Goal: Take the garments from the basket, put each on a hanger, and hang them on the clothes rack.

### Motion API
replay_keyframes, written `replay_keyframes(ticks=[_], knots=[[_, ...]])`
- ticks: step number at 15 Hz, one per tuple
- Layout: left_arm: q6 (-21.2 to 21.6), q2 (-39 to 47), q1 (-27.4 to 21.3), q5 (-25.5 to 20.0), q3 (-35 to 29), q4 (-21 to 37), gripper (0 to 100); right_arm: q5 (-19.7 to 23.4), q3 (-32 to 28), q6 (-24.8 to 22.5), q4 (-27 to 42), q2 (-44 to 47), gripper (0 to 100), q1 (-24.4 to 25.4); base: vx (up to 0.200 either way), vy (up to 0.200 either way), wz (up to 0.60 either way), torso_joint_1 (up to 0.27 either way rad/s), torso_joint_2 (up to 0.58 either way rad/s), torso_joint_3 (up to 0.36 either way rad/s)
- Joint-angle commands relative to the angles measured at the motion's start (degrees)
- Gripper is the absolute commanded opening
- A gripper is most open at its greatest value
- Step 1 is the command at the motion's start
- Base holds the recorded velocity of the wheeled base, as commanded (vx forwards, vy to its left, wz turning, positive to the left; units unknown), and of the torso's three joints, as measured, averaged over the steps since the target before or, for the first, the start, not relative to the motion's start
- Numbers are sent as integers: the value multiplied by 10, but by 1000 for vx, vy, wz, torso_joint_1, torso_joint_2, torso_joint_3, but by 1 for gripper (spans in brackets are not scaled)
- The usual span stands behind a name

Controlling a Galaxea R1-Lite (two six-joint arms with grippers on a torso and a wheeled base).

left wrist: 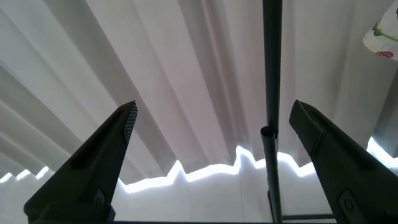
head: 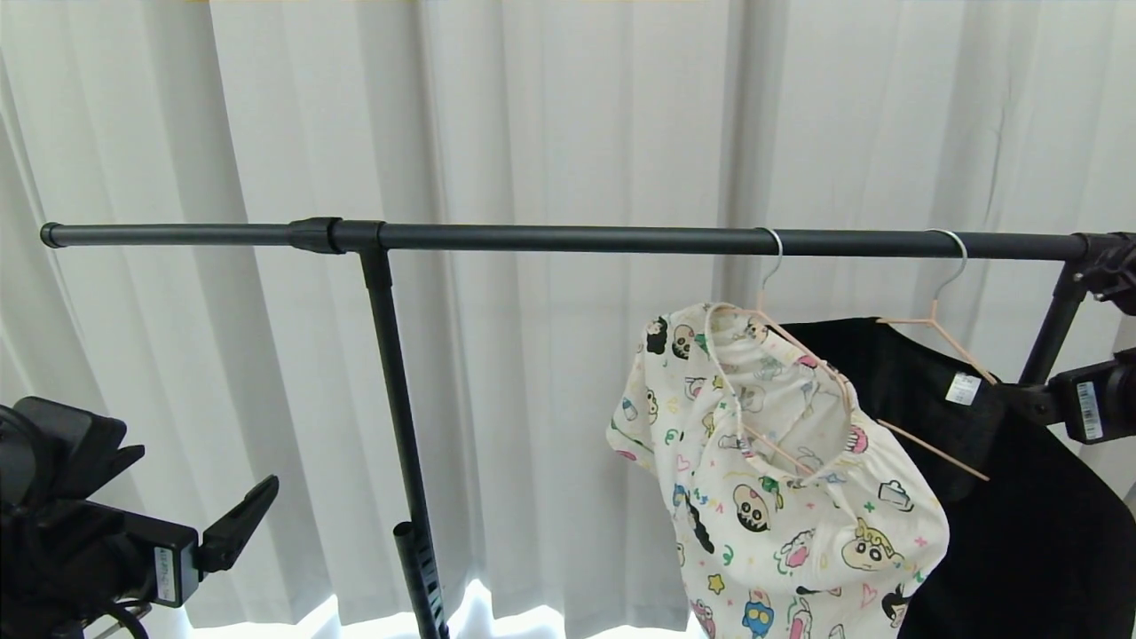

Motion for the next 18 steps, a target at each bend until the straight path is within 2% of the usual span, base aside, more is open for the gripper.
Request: replay_keyframes(ticks=[1, 3, 6, 7, 14, 16, 18], knots=[[-1, -3, 1, 0, 2, -1, 100, 2, 2, 0, 2, -55, 100, -2, 0, 0, 0, 0, 0, 0], [1, -16, 3, 1, 12, 0, 100, -3, 2, -3, 29, -90, 100, -8, -100, 0, 0, -1, 1, 1], [1, -48, 7, 4, 31, 0, 100, -7, 4, -14, 141, -160, 100, -53, -200, 0, 0, 10, 9, -1], [1, -59, 16, 4, 41, 0, 100, -7, 16, -15, 159, -181, 100, -68, -200, 0, 0, -12, 2, 7], [4, -170, 53, 9, 112, 4, 100, 17, 103, -22, 149, -288, 100, -79, -200, 0, 0, -2, 2, 6], [4, -242, 53, 24, 115, 63, 100, 17, 159, -22, 132, -340, 100, -79, -200, 0, 0, 5, 5, 0], [4, -343, 53, 22, 115, 154, 100, 17, 218, -22, 131, -405, 100, -79, -100, 0, 0, -1, -1, 4]])
